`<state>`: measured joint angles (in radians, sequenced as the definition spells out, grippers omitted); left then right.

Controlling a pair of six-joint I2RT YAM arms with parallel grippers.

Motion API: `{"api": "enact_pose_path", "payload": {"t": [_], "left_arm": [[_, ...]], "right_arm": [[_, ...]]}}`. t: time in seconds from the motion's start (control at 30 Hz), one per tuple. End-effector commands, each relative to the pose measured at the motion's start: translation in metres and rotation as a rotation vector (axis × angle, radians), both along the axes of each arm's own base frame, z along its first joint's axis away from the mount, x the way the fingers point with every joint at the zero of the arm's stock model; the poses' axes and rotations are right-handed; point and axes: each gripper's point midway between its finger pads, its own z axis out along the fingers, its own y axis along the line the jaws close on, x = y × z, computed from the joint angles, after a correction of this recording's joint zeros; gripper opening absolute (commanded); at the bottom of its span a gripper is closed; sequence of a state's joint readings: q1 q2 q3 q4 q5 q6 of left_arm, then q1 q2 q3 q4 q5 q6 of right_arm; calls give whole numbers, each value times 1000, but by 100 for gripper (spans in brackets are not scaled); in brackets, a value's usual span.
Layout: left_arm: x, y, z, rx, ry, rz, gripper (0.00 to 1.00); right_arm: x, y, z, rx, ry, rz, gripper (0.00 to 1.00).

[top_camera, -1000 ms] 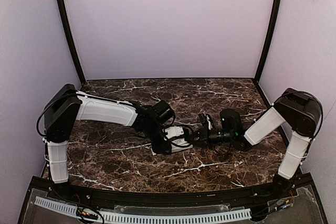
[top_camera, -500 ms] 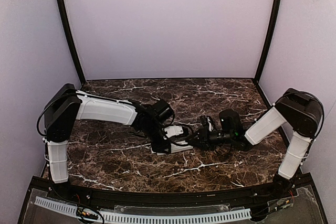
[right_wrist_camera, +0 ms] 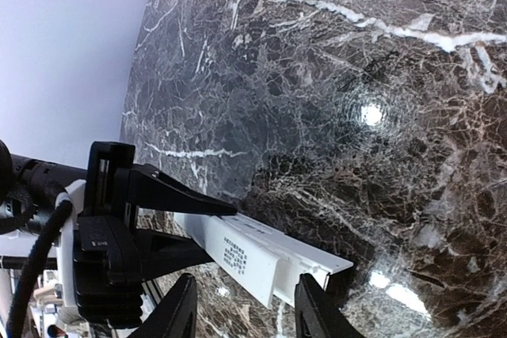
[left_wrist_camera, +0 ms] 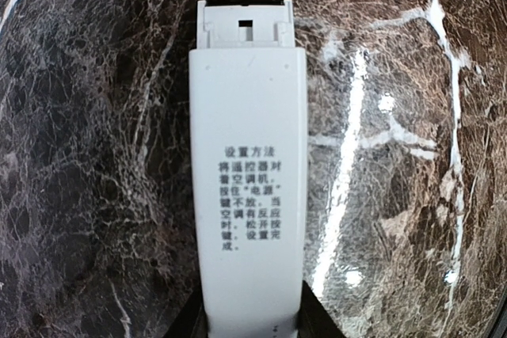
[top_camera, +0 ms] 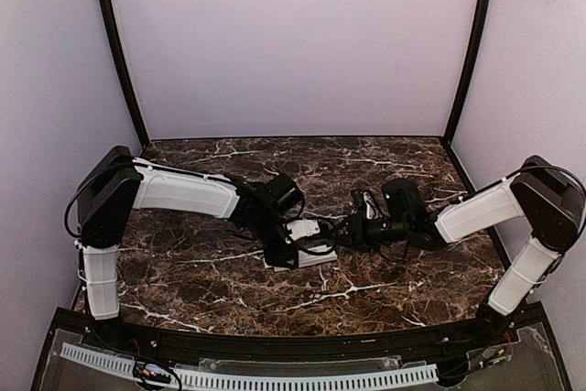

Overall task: Load the batteries into the remote control
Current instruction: Place the battery cover on the remote control without the battery cover, then adjust the battery cover of the remote control without the battery cover.

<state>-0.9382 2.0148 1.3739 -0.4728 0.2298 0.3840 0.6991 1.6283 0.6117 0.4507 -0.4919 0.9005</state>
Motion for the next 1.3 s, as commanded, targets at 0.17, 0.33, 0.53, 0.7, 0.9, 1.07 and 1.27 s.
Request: {"api": "enact_pose_path", "payload": {"t": [0.17, 0.33, 0.53, 0.7, 0.9, 1.07, 1.27], "left_arm": [[-4, 1, 3, 5, 34, -6, 29], [-4, 1, 3, 5, 34, -7, 29], [-4, 1, 2, 4, 35, -5, 30], [-3, 0, 1, 4, 36, -2, 30], [-3, 0, 1, 6, 33, 1, 32], [-1, 1, 2, 10, 30, 11, 40], [0, 0, 7, 14, 27, 15, 47]], "right_arm": [[4, -4, -19, -120, -26, 42, 44], [2, 0, -27, -151, -25, 67, 46], [0, 6, -37, -179, -20, 92, 46], [-4, 8, -45, -209, -17, 111, 46], [-9, 4, -52, -234, -10, 117, 45], [-11, 2, -57, -247, -4, 118, 43], [-13, 1, -58, -249, -2, 121, 40]]}}
